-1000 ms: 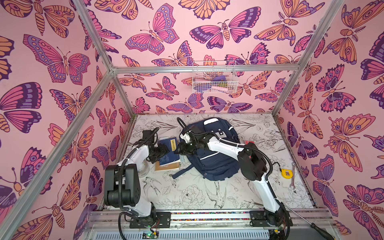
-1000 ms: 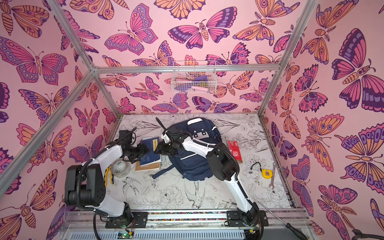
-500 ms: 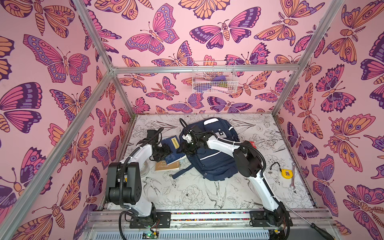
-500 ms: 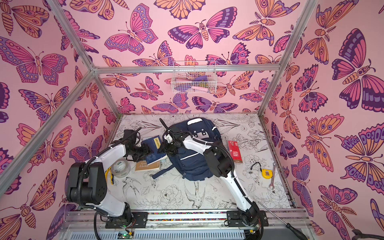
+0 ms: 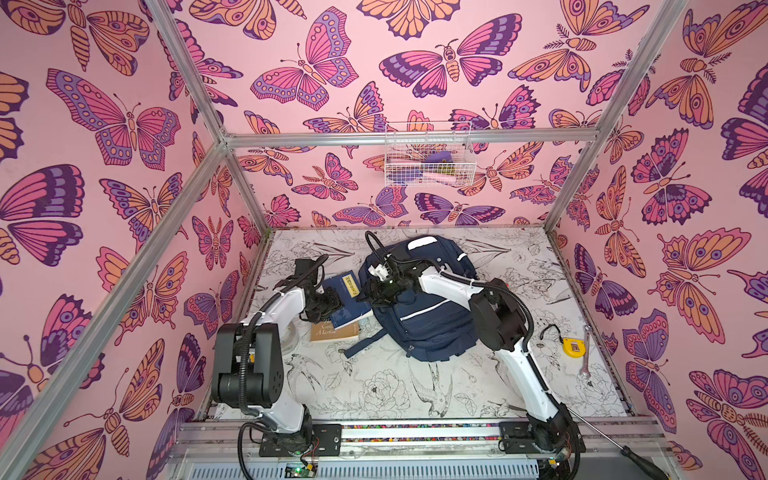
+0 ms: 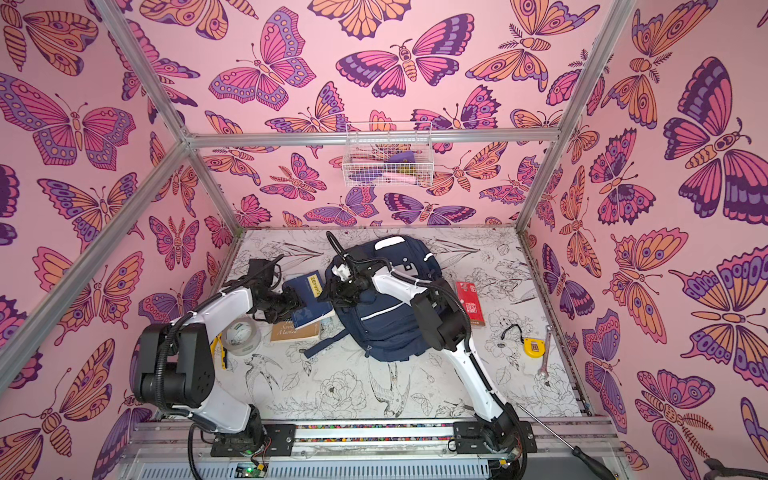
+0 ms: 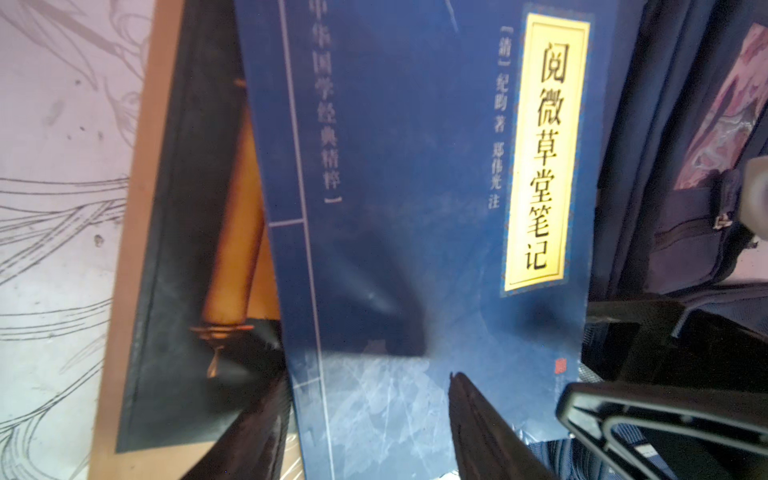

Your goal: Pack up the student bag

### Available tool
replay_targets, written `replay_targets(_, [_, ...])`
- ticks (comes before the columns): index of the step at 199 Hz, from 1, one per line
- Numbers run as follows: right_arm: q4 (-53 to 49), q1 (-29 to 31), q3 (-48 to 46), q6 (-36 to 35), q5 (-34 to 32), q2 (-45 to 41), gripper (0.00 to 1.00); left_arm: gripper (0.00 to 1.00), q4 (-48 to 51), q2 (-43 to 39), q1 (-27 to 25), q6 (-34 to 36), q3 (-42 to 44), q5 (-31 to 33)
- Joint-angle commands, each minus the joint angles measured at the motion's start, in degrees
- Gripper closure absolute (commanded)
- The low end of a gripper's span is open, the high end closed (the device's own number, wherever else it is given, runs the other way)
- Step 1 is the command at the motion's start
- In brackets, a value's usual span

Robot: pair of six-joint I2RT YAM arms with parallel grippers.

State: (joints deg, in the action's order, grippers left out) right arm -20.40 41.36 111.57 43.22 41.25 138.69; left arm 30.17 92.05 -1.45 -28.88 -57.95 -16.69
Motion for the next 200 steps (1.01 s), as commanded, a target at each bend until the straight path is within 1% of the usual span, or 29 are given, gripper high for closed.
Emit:
replay_targets(1, [-2.04, -0.23, 2.03, -1.23, 1.32, 3.38, 0.33, 0.39, 2.85, 1.55, 0.28, 1.22, -0.68, 0.59])
replay_targets(49, [1.35, -0.25, 2.49, 1.77, 4.01, 6.05, 0.34, 0.42, 3.39, 1.72, 0.65, 1.62, -0.67, 0.60])
replay_targets(81, [7.54, -0.32, 2.03, 5.45, 8.66, 7.62, 0.36, 0.42, 3.39, 1.59, 0.79, 1.73, -0.49, 0.78])
replay_targets(93, [10.28, -0.32, 1.47, 6.87, 10.64, 7.26, 0.40, 0.42, 3.38, 1.55, 0.94, 1.73, -0.28, 0.78])
replay_targets(119, [14.81, -0.81, -1.36, 8.41, 11.63, 4.40, 0.45, 0.43, 3.38, 1.37, 1.10, 1.73, 0.29, 1.02])
replay_targets(136, [19.76, -1.24, -4.15, 11.08, 12.54, 2.15, 0.48, 0.43, 3.31, 1.38, 1.19, 1.67, 0.47, 1.13])
replay_targets(147, [22.22, -1.29, -5.20, 12.66, 13.28, 1.22, 0.52, 0.43, 3.31, 1.44, 1.20, 1.64, 0.56, 1.13])
replay_targets(177, [23.30, -1.30, -5.84, 13.51, 13.58, 0.24, 0.66, 0.44, 3.27, 1.33, 1.23, 1.47, 0.48, 1.29])
replay_targets(200, [24.72, -1.29, -6.60, 14.46, 13.83, -0.14, 0.70, 0.44, 3.23, 1.22, 1.19, 1.55, 0.56, 1.39])
